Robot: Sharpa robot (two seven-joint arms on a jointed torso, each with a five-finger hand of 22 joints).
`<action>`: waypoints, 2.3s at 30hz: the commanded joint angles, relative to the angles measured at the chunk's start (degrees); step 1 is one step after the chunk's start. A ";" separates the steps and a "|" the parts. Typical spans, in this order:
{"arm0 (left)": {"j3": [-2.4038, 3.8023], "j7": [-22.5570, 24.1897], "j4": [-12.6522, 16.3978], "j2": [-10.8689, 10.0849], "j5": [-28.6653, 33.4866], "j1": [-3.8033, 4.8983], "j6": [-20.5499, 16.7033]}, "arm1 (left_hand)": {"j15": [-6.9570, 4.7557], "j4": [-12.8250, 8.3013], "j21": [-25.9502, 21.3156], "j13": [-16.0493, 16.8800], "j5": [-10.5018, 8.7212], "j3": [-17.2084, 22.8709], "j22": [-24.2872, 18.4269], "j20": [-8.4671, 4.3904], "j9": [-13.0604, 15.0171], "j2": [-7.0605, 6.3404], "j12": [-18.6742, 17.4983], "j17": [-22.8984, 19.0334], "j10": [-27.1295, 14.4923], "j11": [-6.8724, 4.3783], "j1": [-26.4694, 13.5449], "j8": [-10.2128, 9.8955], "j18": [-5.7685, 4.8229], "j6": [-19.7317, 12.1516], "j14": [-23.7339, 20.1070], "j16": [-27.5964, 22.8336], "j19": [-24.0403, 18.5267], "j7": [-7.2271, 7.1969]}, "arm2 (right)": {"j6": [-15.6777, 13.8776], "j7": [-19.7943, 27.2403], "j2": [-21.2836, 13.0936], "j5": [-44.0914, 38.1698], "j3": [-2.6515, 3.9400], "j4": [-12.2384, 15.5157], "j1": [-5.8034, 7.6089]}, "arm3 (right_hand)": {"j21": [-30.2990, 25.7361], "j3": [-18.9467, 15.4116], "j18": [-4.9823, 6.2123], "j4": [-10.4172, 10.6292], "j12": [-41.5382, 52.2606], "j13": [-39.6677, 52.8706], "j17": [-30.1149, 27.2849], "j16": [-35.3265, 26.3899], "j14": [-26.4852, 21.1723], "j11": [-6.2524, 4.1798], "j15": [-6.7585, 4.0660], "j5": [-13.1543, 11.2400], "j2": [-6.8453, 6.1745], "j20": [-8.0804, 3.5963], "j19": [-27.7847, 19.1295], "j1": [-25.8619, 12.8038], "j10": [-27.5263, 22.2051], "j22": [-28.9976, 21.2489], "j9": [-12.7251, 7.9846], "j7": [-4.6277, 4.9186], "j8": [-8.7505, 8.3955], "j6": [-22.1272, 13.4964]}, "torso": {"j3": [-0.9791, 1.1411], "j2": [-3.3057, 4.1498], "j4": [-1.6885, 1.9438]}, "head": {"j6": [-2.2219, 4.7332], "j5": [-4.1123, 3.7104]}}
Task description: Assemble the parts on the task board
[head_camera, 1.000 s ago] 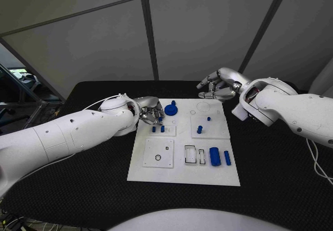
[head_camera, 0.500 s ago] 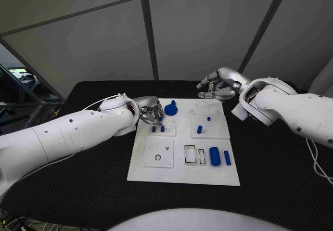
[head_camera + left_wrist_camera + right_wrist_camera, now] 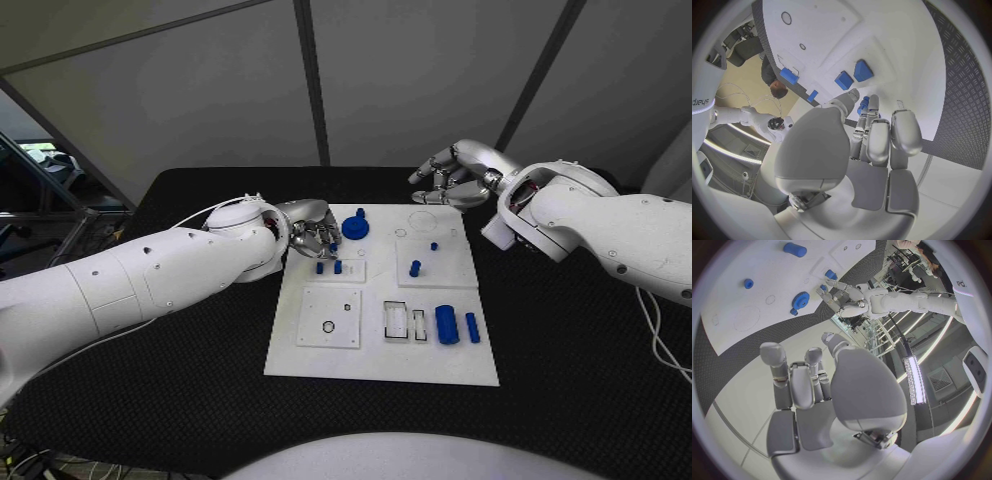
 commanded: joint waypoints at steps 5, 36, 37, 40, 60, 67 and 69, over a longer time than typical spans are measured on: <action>0.03 0.39 -0.05 -0.21 0.23 0.07 -0.71 | -0.47 -0.06 -0.28 0.33 -0.06 -0.82 2.92 -0.42 -0.32 0.58 0.37 -0.08 0.39 -0.31 0.14 -0.42 -6.36 -2.47 0.25 0.44 0.29 -0.34 | 0.19 0.51 0.01 -0.06 0.02 0.01 0.10 | -0.29 0.36 1.01 -0.01 -0.03 0.03 0.02 -0.34 2.06 0.02 -0.25 0.37 0.20 -0.11 -0.25 -0.32 -0.13 -0.04 -0.04 0.05 0.28 -0.14 | 0.01 0.02 -0.03 | 0.01 -0.01; 5.24 4.62 3.91 -8.01 18.16 0.60 -4.19 | 1.11 1.15 -15.35 0.46 -0.01 -2.41 -5.15 0.62 0.00 1.72 -0.56 -6.50 -3.66 1.35 -0.62 0.45 -3.60 -0.46 -2.76 -2.81 -6.55 1.22 | 0.00 -1.04 -1.51 -7.48 -0.08 -1.59 0.09 | -3.80 6.06 1.83 -1.54 -25.34 -22.97 -8.38 -8.23 0.25 -0.39 -0.80 -2.38 -0.99 -0.68 -2.37 2.26 -7.18 -4.56 0.23 -0.73 2.03 4.80 | -0.02 -0.08 -0.03 | 0.98 -0.80; 5.38 5.97 4.15 -8.76 21.42 0.67 -5.59 | 1.28 1.26 -18.58 0.67 0.02 -2.39 -6.92 0.81 0.15 2.21 -0.06 -7.58 -3.41 1.55 -0.51 0.91 -3.07 0.46 -3.39 -3.41 -8.12 1.49 | 0.49 -1.36 -1.67 -9.36 -0.22 -1.56 0.08 | -3.41 6.71 1.87 -1.73 -29.15 -26.44 -8.48 -8.43 0.58 -0.21 -0.60 -3.22 -0.91 -0.89 -1.86 2.24 -4.68 -4.04 0.04 -0.83 1.61 5.47 | -0.03 -0.09 -0.05 | 1.07 -0.96; 5.59 10.38 4.94 -10.61 30.85 0.76 -8.34 | 1.44 1.41 -27.35 1.20 0.20 -2.17 -11.82 1.12 0.36 3.52 1.22 -10.17 -3.10 1.64 -0.04 1.93 -1.60 2.35 -4.94 -4.81 -12.38 1.71 | 2.23 -2.49 -2.06 -15.07 -0.52 -1.35 -0.06 | -2.42 7.49 1.51 -2.88 -36.05 -32.09 -7.73 -7.99 1.17 -0.25 -0.65 -4.36 -1.32 -0.75 -0.89 2.72 -2.33 -2.56 -0.11 -0.97 0.86 7.07 | 0.01 -0.07 -0.11 | 1.27 -1.45; 5.50 23.55 10.73 -15.39 62.75 0.18 -9.96 | 1.22 -0.13 -37.01 4.04 0.53 -2.03 -17.94 1.17 0.01 5.14 7.70 -35.28 -3.88 1.47 2.40 2.86 -0.55 2.91 -14.64 -23.62 -15.07 1.91 | 8.04 -10.20 -2.47 -37.20 -2.52 2.03 -2.64 | -1.04 8.74 1.11 -3.80 -48.81 -42.26 -5.46 -6.16 1.87 1.62 0.83 -12.67 -3.72 0.59 0.05 1.23 -2.11 -0.26 -0.26 0.48 -3.61 5.67 | -0.13 -0.02 0.05 | 1.97 -4.42; 5.47 24.31 11.29 -15.54 64.77 0.08 -10.16 | 1.19 -0.36 -37.12 4.18 0.54 -2.05 -18.02 1.14 0.01 5.08 8.05 -35.46 -4.02 1.45 2.62 2.95 -0.55 2.93 -14.55 -23.81 -15.02 1.92 | 8.40 -10.47 -1.67 -38.01 -2.65 1.61 -3.26 | -0.91 8.98 1.09 -3.79 -49.27 -42.71 -5.23 -5.94 1.90 1.66 0.82 -12.73 -3.84 0.66 0.13 1.08 -2.27 -0.10 -0.23 0.47 -3.70 5.76 | -0.10 0.00 0.09 | 1.98 -4.20; 5.47 24.39 11.34 -15.58 64.96 0.06 -10.23 | 1.19 -0.37 -37.13 4.19 0.54 -2.05 -18.02 1.14 0.01 5.07 8.06 -35.47 -4.03 1.45 2.63 2.96 -0.55 2.93 -14.54 -23.81 -15.02 1.92 | 8.53 -10.47 -1.40 -38.15 -2.66 1.36 -3.36 | -0.87 9.15 1.08 -3.81 -49.28 -42.85 -5.14 -5.86 1.92 1.66 0.84 -12.69 -3.78 0.69 0.16 1.09 -2.11 -0.05 -0.21 0.42 -3.73 5.88 | -0.06 0.01 0.02 | 2.02 -4.09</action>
